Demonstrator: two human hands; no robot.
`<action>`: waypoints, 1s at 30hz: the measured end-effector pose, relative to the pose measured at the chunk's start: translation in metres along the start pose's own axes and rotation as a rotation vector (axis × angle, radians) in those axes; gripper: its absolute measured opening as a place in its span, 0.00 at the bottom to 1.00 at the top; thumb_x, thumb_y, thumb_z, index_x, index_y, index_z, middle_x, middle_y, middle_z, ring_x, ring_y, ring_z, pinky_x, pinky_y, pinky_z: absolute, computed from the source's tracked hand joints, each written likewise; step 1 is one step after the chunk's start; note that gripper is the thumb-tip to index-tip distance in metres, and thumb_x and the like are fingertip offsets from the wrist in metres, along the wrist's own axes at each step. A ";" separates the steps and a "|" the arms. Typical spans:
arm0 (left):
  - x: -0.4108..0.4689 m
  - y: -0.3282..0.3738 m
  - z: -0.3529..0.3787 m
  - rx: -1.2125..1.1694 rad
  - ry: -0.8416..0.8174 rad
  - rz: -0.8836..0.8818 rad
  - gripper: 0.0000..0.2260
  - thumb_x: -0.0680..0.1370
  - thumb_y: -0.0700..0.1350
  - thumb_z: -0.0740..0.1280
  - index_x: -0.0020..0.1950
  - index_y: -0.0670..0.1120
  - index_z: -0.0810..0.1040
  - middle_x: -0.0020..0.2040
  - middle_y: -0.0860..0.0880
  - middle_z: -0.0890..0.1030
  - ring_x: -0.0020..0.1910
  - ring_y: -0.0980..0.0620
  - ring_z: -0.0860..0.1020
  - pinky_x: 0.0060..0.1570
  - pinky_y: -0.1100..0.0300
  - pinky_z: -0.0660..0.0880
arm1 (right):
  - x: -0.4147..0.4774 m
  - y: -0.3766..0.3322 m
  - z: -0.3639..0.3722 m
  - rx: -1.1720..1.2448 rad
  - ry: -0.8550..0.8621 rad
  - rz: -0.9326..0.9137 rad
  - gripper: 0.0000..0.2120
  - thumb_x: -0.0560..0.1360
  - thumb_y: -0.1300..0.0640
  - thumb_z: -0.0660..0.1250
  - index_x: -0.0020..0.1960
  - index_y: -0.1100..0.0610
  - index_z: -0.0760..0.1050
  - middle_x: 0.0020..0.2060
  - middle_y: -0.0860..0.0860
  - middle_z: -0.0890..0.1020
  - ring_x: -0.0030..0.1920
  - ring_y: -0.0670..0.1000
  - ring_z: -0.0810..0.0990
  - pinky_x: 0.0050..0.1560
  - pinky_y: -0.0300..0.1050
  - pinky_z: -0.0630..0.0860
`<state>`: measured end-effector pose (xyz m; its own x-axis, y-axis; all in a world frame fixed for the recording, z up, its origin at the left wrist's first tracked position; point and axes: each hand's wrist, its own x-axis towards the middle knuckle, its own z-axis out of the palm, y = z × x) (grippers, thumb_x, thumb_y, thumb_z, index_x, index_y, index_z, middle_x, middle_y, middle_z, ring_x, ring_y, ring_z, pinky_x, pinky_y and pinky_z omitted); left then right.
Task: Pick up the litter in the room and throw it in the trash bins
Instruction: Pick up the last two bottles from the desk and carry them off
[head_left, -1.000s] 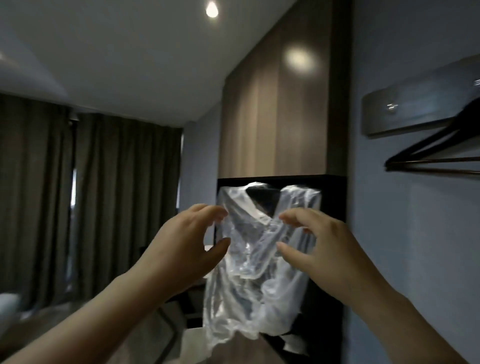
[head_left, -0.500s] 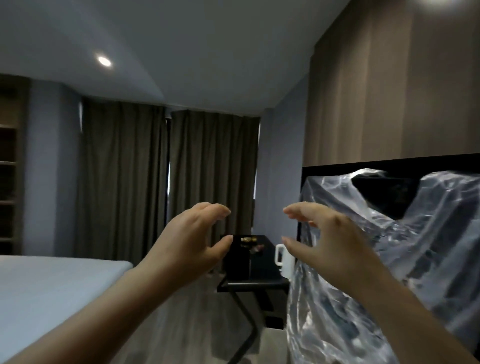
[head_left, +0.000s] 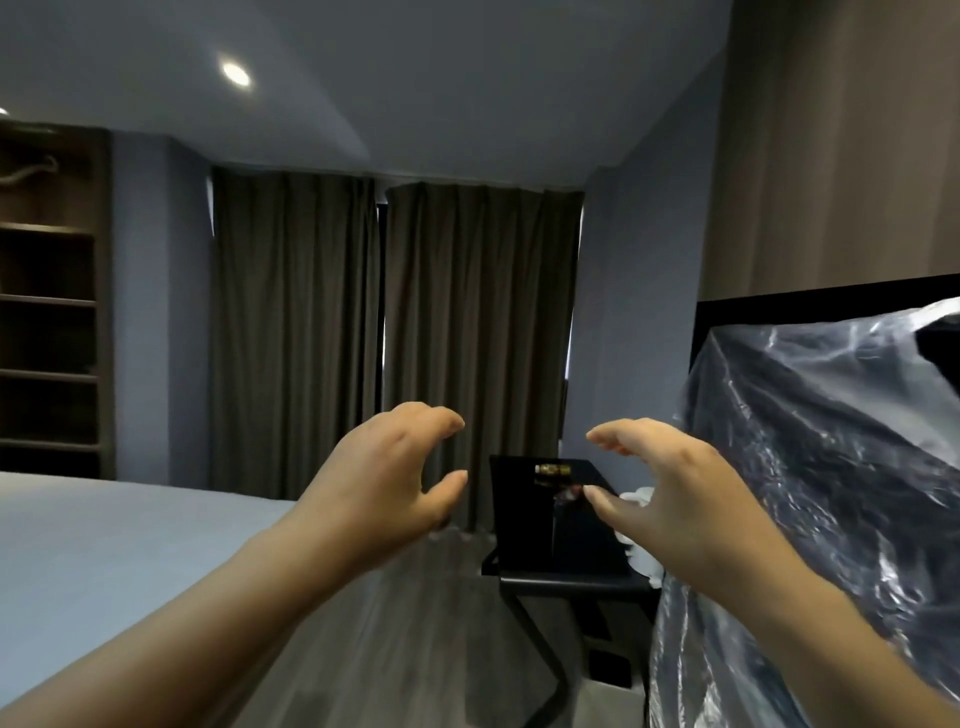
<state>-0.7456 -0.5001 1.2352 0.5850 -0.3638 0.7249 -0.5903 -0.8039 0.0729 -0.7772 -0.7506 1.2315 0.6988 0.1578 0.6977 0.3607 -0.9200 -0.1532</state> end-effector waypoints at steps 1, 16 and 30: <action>0.009 -0.011 0.012 0.021 -0.002 0.005 0.22 0.76 0.54 0.66 0.68 0.50 0.71 0.62 0.55 0.76 0.62 0.57 0.74 0.61 0.64 0.71 | 0.010 0.008 0.011 -0.025 -0.003 0.001 0.20 0.70 0.50 0.72 0.61 0.49 0.75 0.51 0.41 0.79 0.52 0.42 0.78 0.50 0.34 0.73; 0.176 -0.224 0.178 0.031 -0.039 0.003 0.24 0.76 0.56 0.64 0.71 0.51 0.67 0.65 0.55 0.74 0.64 0.56 0.72 0.63 0.62 0.70 | 0.214 0.087 0.202 -0.260 -0.093 0.113 0.21 0.74 0.45 0.66 0.65 0.45 0.69 0.59 0.39 0.74 0.62 0.44 0.71 0.59 0.40 0.71; 0.318 -0.356 0.358 0.065 -0.143 -0.023 0.25 0.76 0.56 0.63 0.72 0.51 0.65 0.65 0.55 0.73 0.63 0.55 0.72 0.62 0.61 0.72 | 0.364 0.219 0.376 -0.257 -0.173 0.201 0.17 0.74 0.44 0.65 0.61 0.44 0.71 0.54 0.42 0.76 0.56 0.45 0.74 0.52 0.41 0.73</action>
<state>-0.1503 -0.4975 1.1943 0.6741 -0.4046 0.6179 -0.5412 -0.8399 0.0405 -0.2120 -0.7601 1.1887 0.8419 0.0025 0.5397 0.0539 -0.9954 -0.0795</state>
